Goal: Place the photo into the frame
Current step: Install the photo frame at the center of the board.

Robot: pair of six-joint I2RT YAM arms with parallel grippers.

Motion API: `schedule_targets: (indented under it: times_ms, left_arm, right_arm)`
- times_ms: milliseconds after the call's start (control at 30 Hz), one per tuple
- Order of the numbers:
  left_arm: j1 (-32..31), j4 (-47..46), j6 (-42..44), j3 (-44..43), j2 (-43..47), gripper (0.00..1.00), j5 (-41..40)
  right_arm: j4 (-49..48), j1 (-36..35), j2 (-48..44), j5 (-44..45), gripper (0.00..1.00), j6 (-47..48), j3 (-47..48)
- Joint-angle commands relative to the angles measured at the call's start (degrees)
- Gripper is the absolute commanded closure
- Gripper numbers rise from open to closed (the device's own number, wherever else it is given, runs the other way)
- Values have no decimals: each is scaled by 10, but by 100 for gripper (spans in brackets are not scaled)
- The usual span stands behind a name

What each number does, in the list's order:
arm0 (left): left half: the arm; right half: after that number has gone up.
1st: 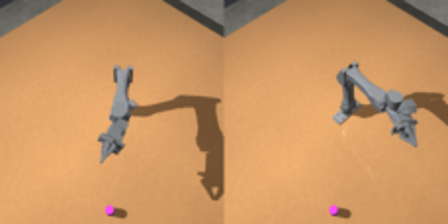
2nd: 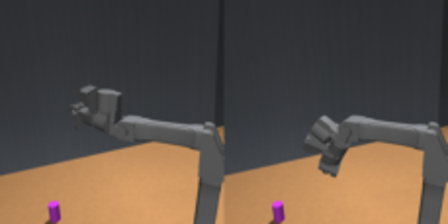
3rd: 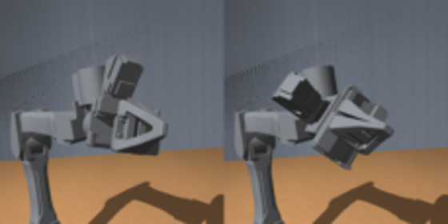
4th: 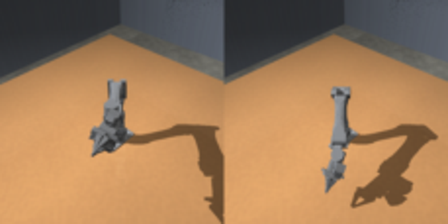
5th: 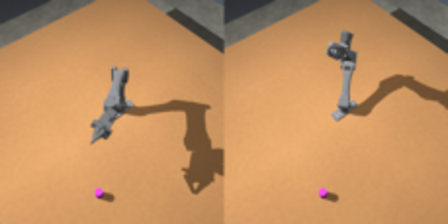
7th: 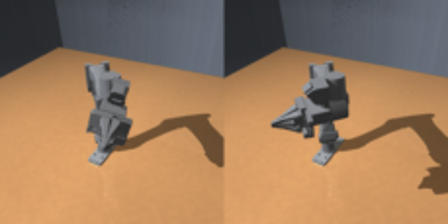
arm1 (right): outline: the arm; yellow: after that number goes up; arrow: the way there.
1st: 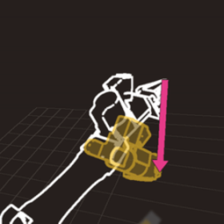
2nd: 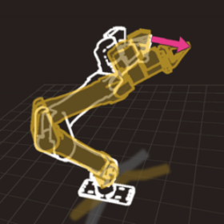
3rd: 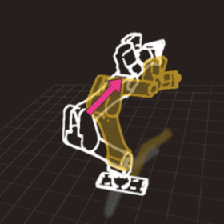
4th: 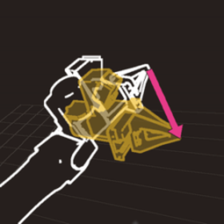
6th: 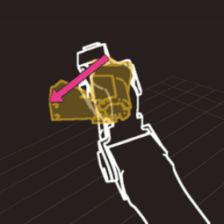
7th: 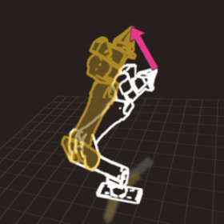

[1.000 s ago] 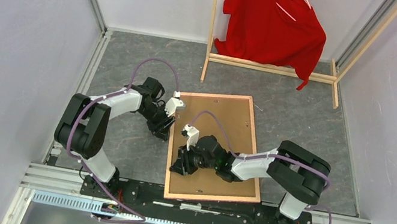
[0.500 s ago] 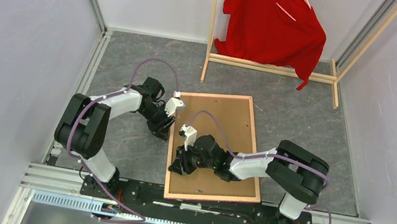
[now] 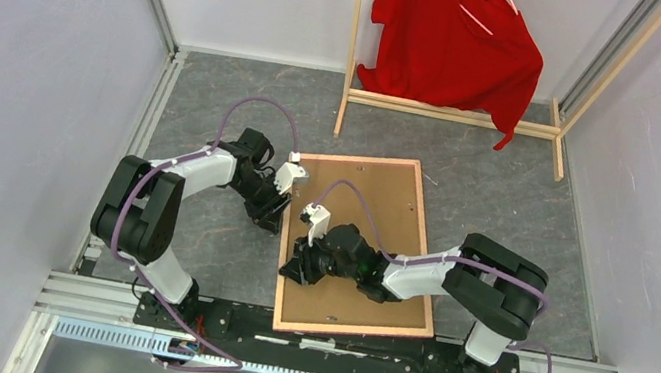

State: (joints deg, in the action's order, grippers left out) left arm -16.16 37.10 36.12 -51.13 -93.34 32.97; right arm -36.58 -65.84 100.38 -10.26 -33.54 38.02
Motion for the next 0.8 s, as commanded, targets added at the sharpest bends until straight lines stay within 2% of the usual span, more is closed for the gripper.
schedule_targets:
  times_ms: [0,267,300,400,533,767]
  left_arm:
    - [-3,-11,9,-7,-8,52,-6]
    - [-4,-10,7,-6,-4,52,-9]
    - [-4,-10,7,-6,-4,52,-9]
    - [-4,-10,7,-7,-4,52,-9]
    - [-4,-4,8,-12,-5,52,-8]
    - [-4,5,12,-21,-6,52,-8]
  right_arm:
    - [-42,1,-9,7,67,12,-10]
    - [-50,0,-95,14,66,-8,-78]
    - [-49,-2,-97,17,68,-11,-85]
    - [-27,-8,-91,33,85,-11,-90]
    - [-6,-19,-84,73,100,0,-90]
    - [29,-57,-73,146,100,58,-60]
